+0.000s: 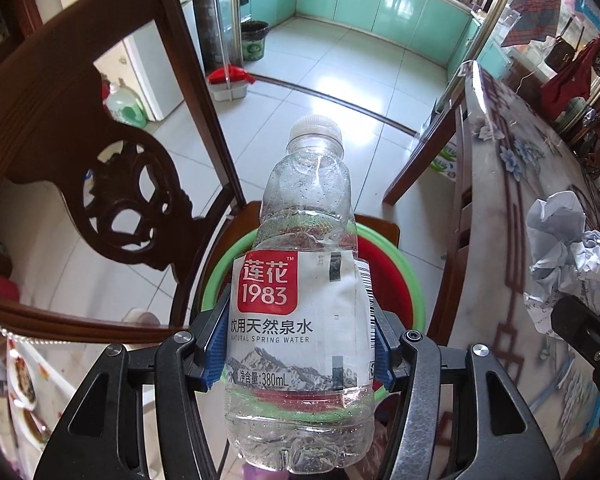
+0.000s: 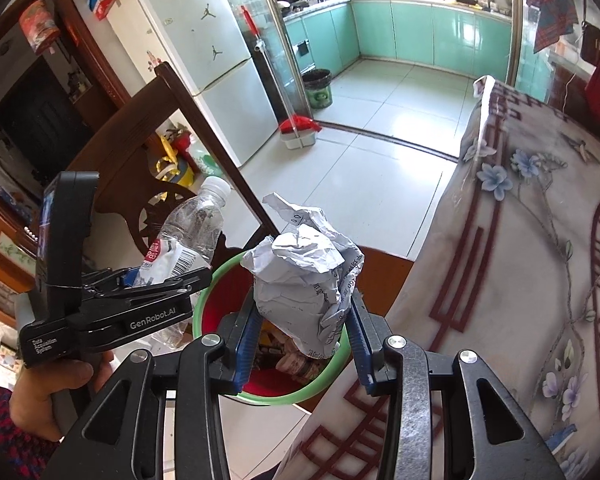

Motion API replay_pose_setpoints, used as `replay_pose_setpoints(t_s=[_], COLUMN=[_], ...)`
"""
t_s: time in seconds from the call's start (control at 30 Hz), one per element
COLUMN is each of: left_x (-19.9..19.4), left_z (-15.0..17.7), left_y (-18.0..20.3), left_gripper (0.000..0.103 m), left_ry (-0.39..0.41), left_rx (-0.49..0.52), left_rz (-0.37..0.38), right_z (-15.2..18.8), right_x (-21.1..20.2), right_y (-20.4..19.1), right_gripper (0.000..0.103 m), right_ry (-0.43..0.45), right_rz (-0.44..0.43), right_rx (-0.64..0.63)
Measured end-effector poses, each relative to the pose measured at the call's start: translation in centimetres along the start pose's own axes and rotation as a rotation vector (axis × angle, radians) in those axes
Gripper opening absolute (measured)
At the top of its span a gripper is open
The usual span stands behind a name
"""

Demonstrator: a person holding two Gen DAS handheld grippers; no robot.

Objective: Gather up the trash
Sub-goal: 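Carry the foil paper and water bottle with both tools over the bucket, then open both tools to drop the bottle and foil paper into the bucket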

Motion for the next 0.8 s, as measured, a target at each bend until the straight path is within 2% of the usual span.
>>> replay_pose_setpoints(t_s=[0.3, 0.53, 0.67, 0.8], left_x=[1.8, 2.6, 2.5, 1.9], left_z=[1.1, 1.0, 0.7, 0.5], left_y=[-1.0, -1.8, -2.1, -2.1], left_gripper=[0.056, 0.056, 0.058, 0.061], left_ry=[-0.063, -0.070, -0.059, -0.043], left_rx=[-0.016, -0.019, -0.030, -0.038], left_rz=[-0.013, -0.036, -0.040, -0.043], right_z=[0.9, 0.5, 0.5, 0.3], right_x=[1.8, 2.3, 2.6, 2.3], right_y=[-0.5, -1.1, -1.7, -1.8], right_gripper=[0.040, 0.041, 0.053, 0.054], right_ry=[-0.037, -0.025, -0.038, -0.023], right_rz=[-0.011, -0.025, -0.050, -0.047], right_rx=[-0.012, -0.028, -0.038, -0.042])
Point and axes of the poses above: each gripper's, at about its wrist camera, not at the fingertips, and x roughly the way its jaws point, y to its right, z to its underside, the point moved 7 cm from there along x, roughly the way its jaws point, and after that the axes turned 13 degrees about y, right-handed, at the moved point
